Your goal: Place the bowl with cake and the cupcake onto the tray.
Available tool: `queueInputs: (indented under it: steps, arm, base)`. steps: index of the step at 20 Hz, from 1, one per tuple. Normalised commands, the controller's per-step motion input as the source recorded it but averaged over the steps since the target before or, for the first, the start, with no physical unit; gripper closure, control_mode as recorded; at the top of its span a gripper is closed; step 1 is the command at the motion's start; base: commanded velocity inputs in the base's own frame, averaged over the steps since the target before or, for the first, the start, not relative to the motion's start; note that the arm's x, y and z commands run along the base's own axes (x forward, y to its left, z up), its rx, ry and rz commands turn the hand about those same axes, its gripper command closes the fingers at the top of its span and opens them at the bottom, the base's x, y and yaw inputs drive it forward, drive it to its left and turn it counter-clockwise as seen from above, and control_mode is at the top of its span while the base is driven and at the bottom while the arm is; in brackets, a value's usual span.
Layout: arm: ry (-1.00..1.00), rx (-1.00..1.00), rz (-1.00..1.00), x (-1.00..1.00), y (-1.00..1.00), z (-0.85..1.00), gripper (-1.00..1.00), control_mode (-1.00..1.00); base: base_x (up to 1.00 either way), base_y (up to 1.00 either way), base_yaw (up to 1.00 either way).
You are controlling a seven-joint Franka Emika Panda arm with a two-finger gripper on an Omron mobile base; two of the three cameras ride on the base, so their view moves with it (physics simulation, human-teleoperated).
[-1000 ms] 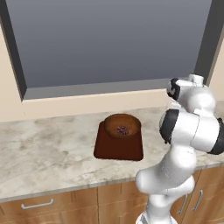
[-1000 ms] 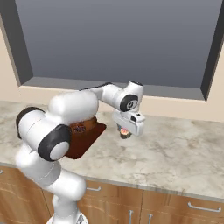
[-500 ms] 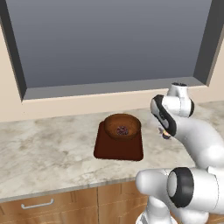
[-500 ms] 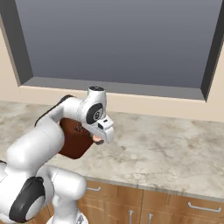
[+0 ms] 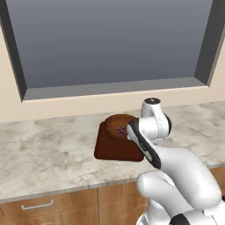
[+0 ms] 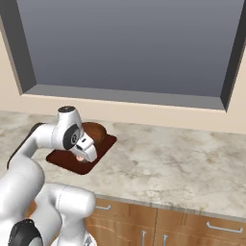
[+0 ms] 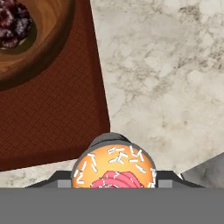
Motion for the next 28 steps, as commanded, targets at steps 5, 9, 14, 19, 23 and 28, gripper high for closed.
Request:
queueInputs:
  steps: [5,9,14,19,23,28]
  arm:
    - [-0.03,-0.06,0.06,0.49,0.53,-0.13,1.0,-1.0]
    - [-0.01,-0.02,0.11,0.44,0.19,-0.27,1.0,-1.0]
    - [0.0,-0.02,0.09,0.25,0.23,-0.33,1.0,-1.0]
    - [0.01,0.0,0.05,0.18,0.04,-0.32,1.0,-1.0]
    - [0.03,0.02,0.03,0.11,0.0,-0.33,1.0,-1.0]
    - [0.0,0.04,0.03,0.08,0.02,-0.27,-1.0,-1.0]
  base:
    - [0.0,0.0,0.0]
    - [0.0,0.0,0.0]
    - [0.0,0.0,0.0]
    - [0.0,0.0,0.0]
    - [0.0,0.0,0.0]
    - [0.0,0.0,0.0]
